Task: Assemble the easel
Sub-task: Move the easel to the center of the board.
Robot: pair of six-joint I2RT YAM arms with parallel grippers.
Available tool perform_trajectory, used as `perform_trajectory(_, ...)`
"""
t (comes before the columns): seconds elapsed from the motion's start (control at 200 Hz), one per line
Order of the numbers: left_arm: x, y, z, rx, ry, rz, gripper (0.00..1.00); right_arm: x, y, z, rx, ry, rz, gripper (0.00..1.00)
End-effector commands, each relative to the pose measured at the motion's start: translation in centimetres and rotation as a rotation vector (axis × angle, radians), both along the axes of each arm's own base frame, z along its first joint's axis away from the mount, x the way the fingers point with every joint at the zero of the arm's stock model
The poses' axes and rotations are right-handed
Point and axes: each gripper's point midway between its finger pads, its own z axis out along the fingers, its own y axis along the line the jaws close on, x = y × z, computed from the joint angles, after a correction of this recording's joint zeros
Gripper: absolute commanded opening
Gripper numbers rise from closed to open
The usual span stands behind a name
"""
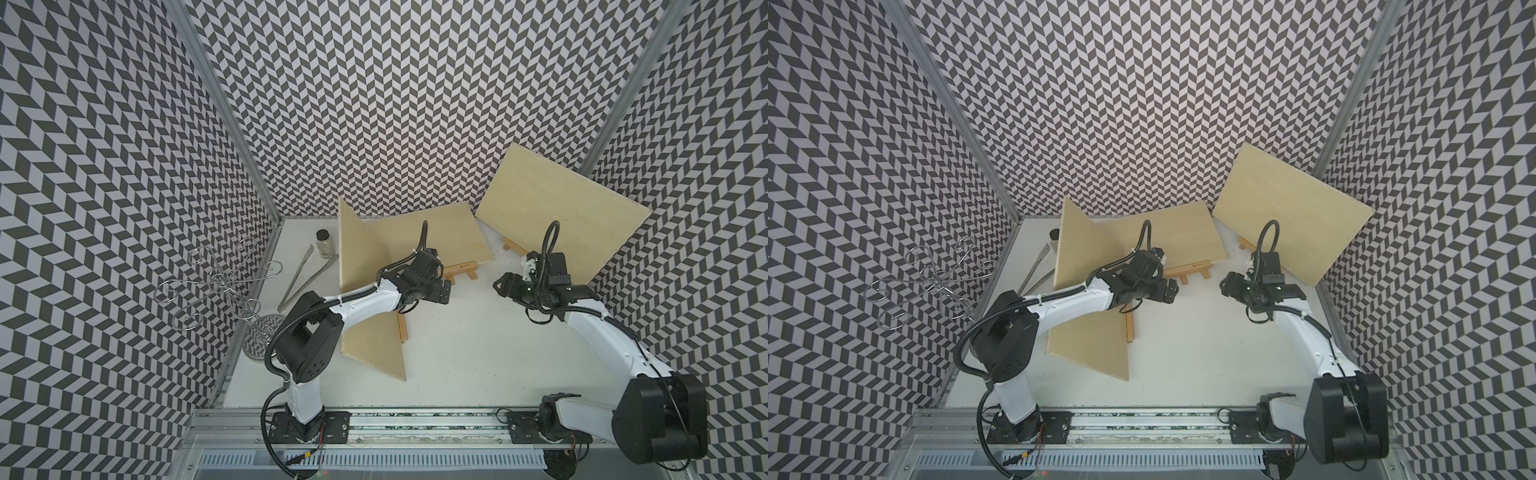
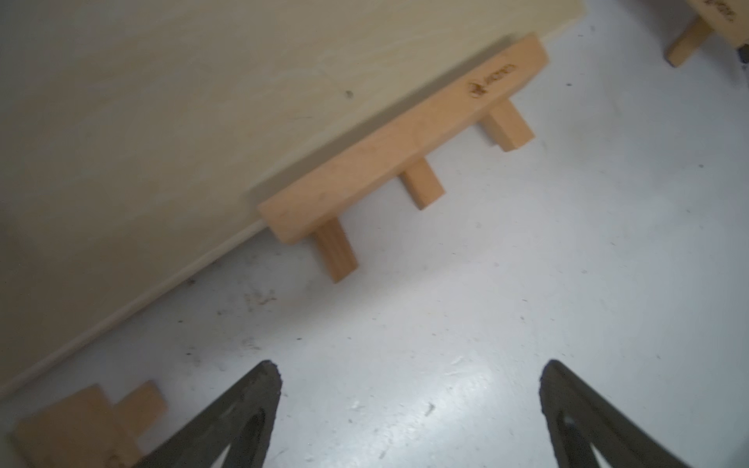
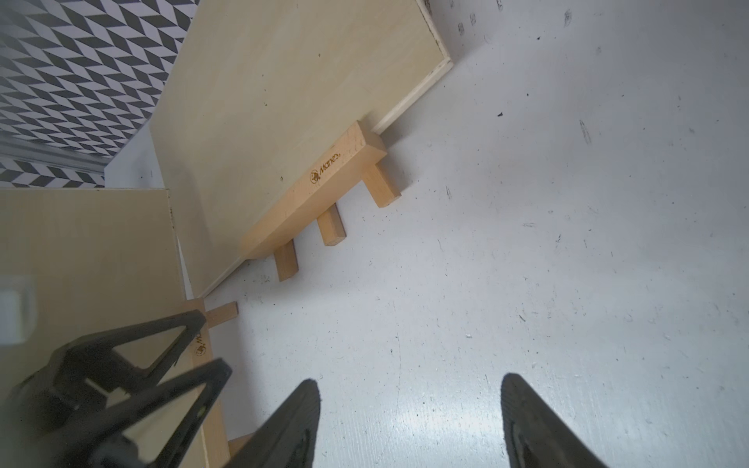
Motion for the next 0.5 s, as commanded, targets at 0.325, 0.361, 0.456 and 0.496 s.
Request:
perform_trajectory(0.325, -3.2, 3.4, -5.6, 0.192, 0.125, -0.066, 0.98, 0.4, 0.2, 1.3, 0.005, -0.053, 0.018, 0.71)
perform_trajectory(0.361, -3.3, 3.8, -5.6, 0.191, 0.124, -0.054, 0.98, 0.4, 0.3, 1.3, 0.006, -0.051, 0.021, 0.71)
perform_trajectory(0.456, -3.0, 5.4, -5.8, 0.184, 0.139, -0.011, 0.98, 0.3, 0.5, 1.1, 0.020, -0.044, 0.028, 0.71)
perform_trajectory(0.496, -2.9, 6.1, -5.7, 0.182, 0.149, 0.004, 0.98, 0.3, 0.6, 1.1, 0.026, -0.044, 0.030, 0.71)
